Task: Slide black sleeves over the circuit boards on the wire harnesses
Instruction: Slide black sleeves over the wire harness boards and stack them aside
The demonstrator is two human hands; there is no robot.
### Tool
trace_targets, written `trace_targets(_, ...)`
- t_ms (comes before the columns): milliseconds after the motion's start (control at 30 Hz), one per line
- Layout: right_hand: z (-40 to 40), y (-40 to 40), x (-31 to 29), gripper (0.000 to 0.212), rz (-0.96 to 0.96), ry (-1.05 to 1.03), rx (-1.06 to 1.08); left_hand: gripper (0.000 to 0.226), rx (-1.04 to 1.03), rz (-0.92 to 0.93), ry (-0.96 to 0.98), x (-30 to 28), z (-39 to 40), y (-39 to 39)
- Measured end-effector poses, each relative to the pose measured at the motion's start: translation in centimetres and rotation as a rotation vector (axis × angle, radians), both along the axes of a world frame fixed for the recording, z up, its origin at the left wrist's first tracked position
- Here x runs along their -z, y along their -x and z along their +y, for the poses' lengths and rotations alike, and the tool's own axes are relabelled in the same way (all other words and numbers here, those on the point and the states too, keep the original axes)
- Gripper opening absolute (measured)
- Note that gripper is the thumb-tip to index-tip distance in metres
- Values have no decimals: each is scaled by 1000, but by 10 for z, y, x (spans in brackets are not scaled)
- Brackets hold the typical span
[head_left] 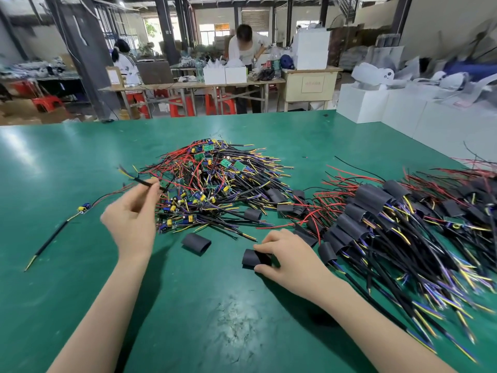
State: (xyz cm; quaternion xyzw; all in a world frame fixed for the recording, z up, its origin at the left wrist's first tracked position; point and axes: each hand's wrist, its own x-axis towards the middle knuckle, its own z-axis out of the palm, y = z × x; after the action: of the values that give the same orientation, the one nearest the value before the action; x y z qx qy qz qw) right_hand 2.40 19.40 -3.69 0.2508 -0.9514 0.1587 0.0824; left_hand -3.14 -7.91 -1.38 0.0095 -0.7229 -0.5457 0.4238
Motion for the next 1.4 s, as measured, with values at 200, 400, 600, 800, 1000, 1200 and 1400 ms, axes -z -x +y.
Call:
trace_targets(200, 1, 0, -1, 35, -24, 20, 14, 17, -20, 142, 151, -3, 10, -8)
trace_targets(400, 8, 4, 1, 37, -66, 41, 135, 23, 5, 309, 19, -17, 18, -17)
trace_targets(600, 10, 4, -3, 31, -48, 37, 168, 22, -231, 523, 415, -32, 19, -33)
trace_targets(800, 17, 5, -9, 27, -4, 134, 209, 31, -148, 416, 706, -23, 21, -28)
trace_targets(1000, 37, 6, -22, 21, 92, 360, 260, 34, 24, 210, 786, -5, 31, -19)
trace_targets(1200, 46, 7, -21, 23, 126, 373, 277, 14, 373, -71, 621, 8, 44, -21)
trace_targets(1400, 43, 6, -22, 27, 152, 363, 160, 10, 541, -197, 624, 9, 48, -24)
